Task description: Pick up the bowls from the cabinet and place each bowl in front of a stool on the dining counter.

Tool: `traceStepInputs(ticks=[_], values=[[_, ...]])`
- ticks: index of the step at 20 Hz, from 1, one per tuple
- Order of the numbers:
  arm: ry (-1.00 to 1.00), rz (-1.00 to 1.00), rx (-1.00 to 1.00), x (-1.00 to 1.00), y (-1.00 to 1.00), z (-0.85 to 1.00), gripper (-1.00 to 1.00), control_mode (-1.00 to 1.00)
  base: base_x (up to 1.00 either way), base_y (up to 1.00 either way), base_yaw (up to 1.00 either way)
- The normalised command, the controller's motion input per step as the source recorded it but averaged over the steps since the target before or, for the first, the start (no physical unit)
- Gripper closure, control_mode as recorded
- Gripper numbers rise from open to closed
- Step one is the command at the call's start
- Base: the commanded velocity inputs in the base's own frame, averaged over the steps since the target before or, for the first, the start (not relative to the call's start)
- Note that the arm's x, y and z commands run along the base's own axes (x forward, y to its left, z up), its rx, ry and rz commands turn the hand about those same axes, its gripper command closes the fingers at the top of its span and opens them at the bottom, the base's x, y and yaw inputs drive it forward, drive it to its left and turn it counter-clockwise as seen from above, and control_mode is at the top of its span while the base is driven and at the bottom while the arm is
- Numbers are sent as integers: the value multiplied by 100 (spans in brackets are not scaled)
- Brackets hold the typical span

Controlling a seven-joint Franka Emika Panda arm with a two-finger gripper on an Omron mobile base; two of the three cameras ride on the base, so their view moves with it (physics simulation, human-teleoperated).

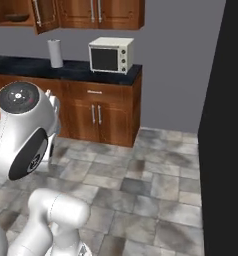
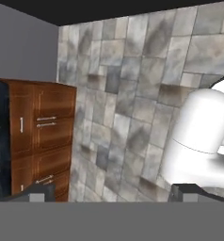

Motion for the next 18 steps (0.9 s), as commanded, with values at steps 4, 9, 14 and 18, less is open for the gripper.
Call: traceStepInputs(ticks=[4, 9, 14, 18], values=[[0, 0, 0, 0, 0, 0, -100, 100, 100, 100, 0], [0, 0, 0, 0, 0, 0, -100, 100, 100, 100, -1], [0, 0, 0, 0, 0, 0, -100, 100, 100, 100, -6], [0, 0, 0, 0, 0, 0, -100, 100, 100, 100, -10]])
